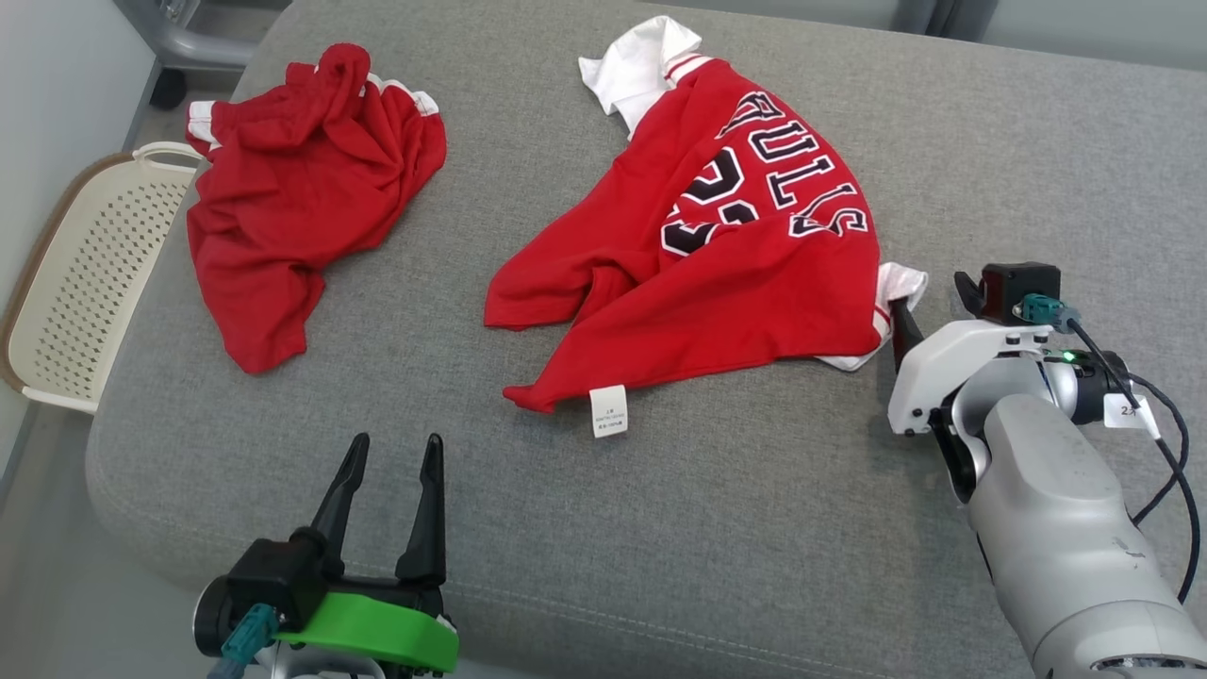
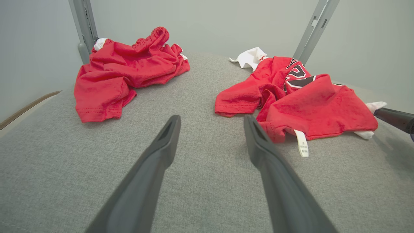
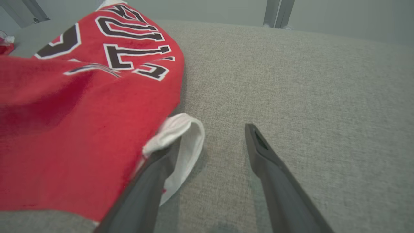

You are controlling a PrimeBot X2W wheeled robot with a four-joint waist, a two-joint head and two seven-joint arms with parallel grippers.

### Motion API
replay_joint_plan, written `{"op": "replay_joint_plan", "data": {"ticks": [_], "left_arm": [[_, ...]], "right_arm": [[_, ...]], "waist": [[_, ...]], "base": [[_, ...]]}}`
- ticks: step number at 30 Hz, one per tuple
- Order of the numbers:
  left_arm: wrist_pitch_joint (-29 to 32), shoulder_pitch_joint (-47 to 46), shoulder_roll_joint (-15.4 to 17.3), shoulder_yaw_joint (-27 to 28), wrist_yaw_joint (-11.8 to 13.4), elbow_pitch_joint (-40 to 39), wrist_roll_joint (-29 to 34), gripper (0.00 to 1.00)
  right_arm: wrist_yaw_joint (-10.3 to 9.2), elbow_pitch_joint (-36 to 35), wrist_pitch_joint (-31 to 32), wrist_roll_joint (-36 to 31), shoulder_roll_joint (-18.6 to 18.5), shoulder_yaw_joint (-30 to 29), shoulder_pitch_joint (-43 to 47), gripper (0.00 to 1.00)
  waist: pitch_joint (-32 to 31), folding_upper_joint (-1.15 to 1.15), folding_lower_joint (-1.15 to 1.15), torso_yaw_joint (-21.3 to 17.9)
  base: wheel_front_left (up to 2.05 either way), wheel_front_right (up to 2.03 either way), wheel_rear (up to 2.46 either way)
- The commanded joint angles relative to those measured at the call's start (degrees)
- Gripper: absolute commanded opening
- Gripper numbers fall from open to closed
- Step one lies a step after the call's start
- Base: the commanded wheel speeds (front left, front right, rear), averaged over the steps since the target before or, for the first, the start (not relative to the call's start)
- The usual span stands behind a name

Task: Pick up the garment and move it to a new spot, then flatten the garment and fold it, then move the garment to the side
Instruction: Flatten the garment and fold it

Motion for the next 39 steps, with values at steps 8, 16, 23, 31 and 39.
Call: {"op": "replay_joint_plan", "data": {"ticks": [8,16,23,31,39], "left_arm": [[0.01,-0.38,0.04,-0.2,0.21,0.35,-0.25,1.0],[0.01,-0.24,0.04,-0.08,0.35,0.4,-0.89,1.0],[0.01,0.59,0.03,0.22,0.62,0.3,-0.83,1.0],[0.01,1.88,0.04,-0.12,0.74,0.71,-0.77,1.0],[0.01,4.03,0.04,0.47,1.2,0.66,-0.75,1.0]], "right_arm": [[-0.08,5.51,0.26,2.78,-0.12,5.15,-2.16,1.0],[-0.09,8.77,1.52,2.48,-0.16,2.47,-0.14,0.0],[-0.1,3.97,-0.84,-4.37,-1.77,1.54,-0.24,0.0],[-0.09,-5.63,-0.27,-21.33,-4.91,8.92,0.6,0.0],[-0.09,-11.84,1.49,-25.83,-10.68,15.5,4.29,0.0]], "waist": [[-0.32,0.0,0.0,0.58],[-0.35,0.0,0.0,0.71],[-2.16,0.0,0.0,-0.77],[-5.75,0.0,0.0,-1.69],[-8.76,0.0,0.0,-3.08]], "base": [[0.0,0.0,0.0],[0.0,0.0,0.0],[0.0,0.0,0.0],[0.0,0.0,0.0],[0.0,0.0,0.0]]}}
